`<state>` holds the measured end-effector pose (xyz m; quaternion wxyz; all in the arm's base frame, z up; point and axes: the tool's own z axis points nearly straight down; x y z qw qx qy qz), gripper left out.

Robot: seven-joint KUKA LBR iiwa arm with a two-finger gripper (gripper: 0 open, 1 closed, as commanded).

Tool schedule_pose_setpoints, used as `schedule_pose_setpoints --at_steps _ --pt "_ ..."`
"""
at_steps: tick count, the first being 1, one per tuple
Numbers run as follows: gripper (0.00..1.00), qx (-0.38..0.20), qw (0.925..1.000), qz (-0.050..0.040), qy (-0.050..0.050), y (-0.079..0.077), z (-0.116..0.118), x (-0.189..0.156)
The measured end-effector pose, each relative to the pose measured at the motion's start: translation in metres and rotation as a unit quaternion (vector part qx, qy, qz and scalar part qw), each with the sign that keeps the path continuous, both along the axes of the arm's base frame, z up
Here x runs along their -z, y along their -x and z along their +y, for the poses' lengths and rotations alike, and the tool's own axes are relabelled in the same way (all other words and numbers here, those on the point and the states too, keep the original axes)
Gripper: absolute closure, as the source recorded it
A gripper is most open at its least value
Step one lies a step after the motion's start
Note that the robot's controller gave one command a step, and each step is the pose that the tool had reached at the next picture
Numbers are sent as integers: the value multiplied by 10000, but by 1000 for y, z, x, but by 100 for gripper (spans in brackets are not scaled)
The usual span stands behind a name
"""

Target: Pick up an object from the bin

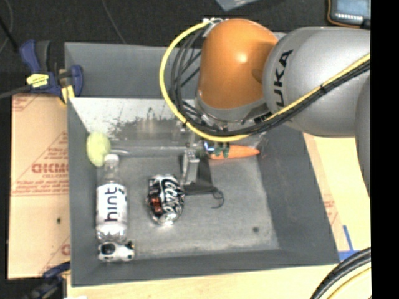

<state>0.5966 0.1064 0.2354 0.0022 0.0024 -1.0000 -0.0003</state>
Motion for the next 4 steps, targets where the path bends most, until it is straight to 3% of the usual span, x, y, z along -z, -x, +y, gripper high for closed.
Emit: schedule_pose_setpoints --at_steps 1,2,3,4 --pt "0 10 10000 -41 -5 -1 0 -5" --pt "0 146 9999 -65 -12 4 -21 42" --pt "0 311 9995 11 1 3 -26 21" --pt "0 -332 9994 -114 -5 -9 -13 25"
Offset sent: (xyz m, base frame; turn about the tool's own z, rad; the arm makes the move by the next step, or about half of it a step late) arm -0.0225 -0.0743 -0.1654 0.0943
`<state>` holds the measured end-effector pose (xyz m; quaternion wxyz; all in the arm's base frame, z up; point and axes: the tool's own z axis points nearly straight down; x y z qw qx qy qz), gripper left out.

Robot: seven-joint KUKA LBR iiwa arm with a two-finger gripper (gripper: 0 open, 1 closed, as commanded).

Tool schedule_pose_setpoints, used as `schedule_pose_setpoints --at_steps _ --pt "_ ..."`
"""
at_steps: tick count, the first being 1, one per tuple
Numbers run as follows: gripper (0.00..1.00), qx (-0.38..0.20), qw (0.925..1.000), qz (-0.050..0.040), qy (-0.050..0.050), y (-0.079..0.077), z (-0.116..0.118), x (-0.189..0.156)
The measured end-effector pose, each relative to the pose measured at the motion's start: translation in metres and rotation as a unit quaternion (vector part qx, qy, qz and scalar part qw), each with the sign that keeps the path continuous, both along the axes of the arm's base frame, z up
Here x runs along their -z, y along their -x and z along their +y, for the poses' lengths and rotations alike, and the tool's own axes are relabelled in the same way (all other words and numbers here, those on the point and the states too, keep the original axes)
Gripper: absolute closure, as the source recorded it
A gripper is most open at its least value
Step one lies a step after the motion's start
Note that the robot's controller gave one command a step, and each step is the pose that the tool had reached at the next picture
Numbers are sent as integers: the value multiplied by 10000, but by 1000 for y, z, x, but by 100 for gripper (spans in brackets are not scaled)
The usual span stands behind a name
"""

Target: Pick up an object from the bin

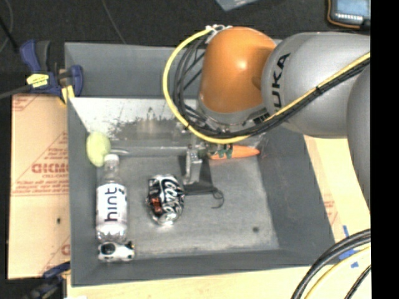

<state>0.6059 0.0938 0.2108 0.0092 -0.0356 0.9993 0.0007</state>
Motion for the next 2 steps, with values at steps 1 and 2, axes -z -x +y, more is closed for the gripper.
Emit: schedule_pose_setpoints --at_steps 1,2 --pt "0 -1134 9935 64 10 5 -12 45" --pt "0 91 10000 32 -12 8 -28 72"
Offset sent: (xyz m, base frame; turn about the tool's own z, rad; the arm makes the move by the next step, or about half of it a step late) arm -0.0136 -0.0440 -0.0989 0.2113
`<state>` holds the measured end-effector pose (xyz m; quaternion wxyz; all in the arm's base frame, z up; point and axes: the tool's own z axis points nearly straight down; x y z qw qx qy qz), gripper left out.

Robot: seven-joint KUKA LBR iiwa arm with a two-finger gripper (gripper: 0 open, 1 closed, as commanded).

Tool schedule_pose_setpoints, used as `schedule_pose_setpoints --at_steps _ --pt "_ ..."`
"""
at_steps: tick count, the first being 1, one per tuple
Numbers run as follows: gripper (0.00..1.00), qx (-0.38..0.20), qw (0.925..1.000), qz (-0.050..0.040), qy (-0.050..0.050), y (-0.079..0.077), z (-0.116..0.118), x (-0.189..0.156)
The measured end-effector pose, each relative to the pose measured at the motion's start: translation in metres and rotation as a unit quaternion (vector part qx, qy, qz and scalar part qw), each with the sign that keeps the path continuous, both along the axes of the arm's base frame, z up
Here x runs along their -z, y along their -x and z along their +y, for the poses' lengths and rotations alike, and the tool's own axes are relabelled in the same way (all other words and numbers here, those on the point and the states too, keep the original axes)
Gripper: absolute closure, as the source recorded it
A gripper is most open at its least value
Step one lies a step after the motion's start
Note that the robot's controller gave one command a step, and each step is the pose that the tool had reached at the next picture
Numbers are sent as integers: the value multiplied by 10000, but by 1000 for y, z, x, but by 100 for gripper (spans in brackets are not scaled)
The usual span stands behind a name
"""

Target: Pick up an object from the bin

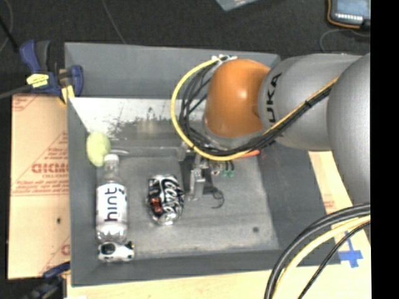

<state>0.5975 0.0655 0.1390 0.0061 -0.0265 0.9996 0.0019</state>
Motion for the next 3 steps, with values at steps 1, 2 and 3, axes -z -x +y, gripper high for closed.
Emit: schedule_pose_setpoints --at_steps 1,2,3 --pt "0 872 9962 11 -4 6 0 19" --pt "0 -384 9993 -6 11 -1 0 42" --pt "0 -1127 9936 4 19 -2 0 53"
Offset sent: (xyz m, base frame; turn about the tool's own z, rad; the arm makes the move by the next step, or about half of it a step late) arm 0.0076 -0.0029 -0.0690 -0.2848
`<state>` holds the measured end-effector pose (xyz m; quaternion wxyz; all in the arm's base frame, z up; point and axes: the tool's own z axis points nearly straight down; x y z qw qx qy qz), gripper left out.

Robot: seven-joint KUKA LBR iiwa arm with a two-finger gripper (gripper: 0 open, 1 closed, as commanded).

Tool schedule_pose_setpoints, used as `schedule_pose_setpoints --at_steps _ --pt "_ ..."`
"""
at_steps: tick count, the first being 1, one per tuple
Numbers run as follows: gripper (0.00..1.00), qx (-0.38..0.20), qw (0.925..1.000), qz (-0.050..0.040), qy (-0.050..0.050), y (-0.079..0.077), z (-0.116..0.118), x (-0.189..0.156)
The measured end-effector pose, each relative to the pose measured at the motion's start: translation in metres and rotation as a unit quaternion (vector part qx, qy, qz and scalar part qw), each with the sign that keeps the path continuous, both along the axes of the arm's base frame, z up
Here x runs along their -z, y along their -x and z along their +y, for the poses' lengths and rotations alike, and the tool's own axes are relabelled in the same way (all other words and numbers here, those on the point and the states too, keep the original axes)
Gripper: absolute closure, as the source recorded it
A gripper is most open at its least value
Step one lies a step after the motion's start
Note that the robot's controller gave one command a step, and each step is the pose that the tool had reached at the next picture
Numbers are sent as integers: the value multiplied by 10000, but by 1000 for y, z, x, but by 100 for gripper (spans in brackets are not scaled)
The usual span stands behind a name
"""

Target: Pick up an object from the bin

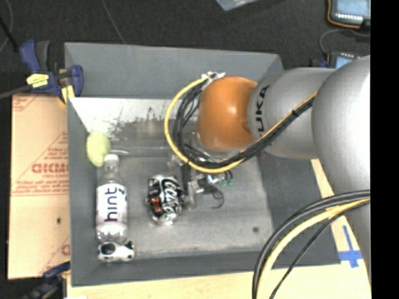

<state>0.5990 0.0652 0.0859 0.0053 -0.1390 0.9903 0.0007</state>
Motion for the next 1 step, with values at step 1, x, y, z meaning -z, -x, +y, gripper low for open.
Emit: schedule_pose_setpoints --at_steps 1 --pt "100 -1826 9832 -8 27 16 16 8"
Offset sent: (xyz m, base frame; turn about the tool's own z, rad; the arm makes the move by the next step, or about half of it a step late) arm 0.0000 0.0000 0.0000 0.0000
